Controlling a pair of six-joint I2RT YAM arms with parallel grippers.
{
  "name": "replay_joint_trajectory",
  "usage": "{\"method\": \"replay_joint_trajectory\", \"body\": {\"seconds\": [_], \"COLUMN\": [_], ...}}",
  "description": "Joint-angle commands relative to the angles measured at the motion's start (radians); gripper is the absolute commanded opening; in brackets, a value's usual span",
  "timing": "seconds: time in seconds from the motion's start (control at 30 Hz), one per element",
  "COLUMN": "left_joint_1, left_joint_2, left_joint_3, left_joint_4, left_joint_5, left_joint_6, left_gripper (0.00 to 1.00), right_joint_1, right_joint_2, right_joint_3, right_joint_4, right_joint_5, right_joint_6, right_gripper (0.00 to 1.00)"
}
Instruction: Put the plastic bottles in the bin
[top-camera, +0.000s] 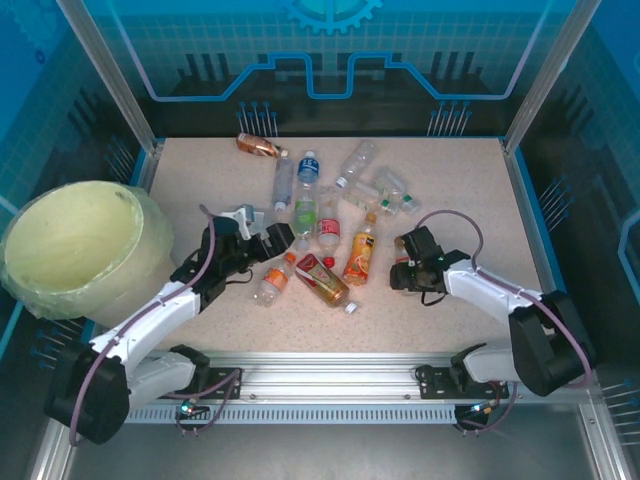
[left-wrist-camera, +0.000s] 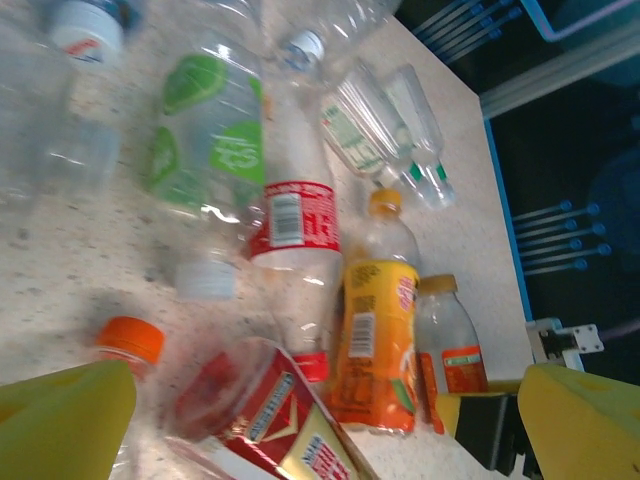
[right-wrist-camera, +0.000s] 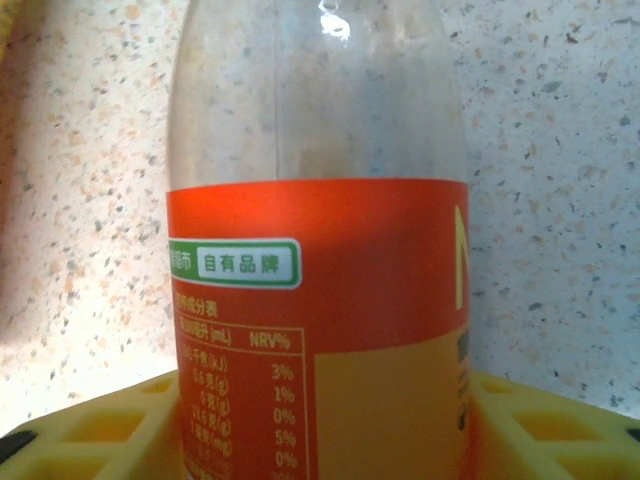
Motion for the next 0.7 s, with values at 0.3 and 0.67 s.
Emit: {"method": "replay_joint_trajectory", "body": {"seconds": [0.3,0.67], "left_joint_1": [-0.107,-0.186], "left_joint_2": [0.129,0.241], "left_joint_3": [0.139,0.210], "left_joint_4": [0.111,0.317], "left_joint_5": [0.123,0.322], "left_joint_6": [0.008,-0.034], "left_gripper": [0.99,0.96], "right_joint_1": [0.079,0.104], "right_joint_2": [-0.239,-0.302], "right_joint_3": [0.053,0.076], "right_joint_4": [0.056,0.285], "right_joint_5": [-0.163,-0.523], "right_joint_6": [-0.058,-0.042], "right_gripper": [0.45,0.42]}}
